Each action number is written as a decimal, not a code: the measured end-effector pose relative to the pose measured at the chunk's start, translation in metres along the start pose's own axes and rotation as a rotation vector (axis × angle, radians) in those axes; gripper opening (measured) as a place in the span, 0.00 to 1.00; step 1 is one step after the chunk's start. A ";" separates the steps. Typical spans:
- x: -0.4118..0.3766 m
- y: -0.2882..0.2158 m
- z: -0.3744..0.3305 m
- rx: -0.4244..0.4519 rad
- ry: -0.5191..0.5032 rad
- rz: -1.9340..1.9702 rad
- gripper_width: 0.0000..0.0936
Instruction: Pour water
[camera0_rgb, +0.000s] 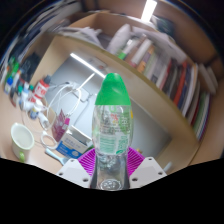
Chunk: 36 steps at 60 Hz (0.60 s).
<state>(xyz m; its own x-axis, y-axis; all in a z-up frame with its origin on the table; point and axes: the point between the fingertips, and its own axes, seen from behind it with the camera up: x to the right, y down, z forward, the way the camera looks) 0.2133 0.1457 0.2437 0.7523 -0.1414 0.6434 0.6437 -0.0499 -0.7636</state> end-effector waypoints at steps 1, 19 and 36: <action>-0.012 0.013 -0.002 0.005 0.001 0.089 0.41; -0.041 0.117 0.005 -0.078 -0.138 0.714 0.41; -0.077 0.133 -0.003 -0.044 -0.202 0.718 0.42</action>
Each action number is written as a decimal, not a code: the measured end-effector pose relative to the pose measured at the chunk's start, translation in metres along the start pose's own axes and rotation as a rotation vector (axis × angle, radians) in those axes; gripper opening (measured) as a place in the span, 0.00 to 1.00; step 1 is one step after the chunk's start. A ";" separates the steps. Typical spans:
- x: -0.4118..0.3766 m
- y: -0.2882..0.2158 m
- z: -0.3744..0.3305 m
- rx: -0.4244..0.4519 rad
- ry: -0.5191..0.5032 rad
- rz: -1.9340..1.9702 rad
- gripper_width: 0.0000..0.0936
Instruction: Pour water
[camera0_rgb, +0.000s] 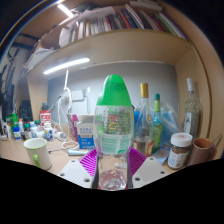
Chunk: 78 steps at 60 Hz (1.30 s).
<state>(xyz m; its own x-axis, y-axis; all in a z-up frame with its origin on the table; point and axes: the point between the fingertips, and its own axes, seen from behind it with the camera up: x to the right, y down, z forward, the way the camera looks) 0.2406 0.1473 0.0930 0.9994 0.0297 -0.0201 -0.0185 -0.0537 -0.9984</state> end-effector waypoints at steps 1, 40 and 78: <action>-0.001 0.000 -0.001 0.002 -0.001 -0.007 0.42; -0.001 0.002 -0.007 -0.009 0.005 -0.005 0.87; -0.046 -0.013 -0.251 0.019 -0.006 0.070 0.90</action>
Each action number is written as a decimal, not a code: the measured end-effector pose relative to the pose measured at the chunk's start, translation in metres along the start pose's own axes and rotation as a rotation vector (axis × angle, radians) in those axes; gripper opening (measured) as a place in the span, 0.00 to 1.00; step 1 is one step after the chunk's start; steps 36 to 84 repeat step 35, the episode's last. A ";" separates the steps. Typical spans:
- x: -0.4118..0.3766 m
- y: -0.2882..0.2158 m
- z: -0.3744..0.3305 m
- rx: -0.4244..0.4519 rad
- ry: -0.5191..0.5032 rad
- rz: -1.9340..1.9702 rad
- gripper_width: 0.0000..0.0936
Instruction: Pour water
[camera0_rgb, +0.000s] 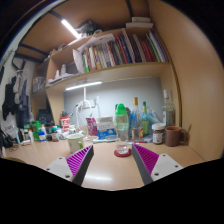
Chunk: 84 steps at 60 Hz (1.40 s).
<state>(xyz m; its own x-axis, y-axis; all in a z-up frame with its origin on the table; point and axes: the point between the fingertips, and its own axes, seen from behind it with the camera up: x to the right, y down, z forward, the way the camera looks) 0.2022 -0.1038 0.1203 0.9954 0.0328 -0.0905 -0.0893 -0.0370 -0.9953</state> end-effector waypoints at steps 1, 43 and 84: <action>-0.002 -0.001 -0.008 0.004 0.000 0.002 0.90; -0.010 0.026 -0.156 -0.032 0.060 0.067 0.90; -0.010 0.026 -0.156 -0.032 0.060 0.067 0.90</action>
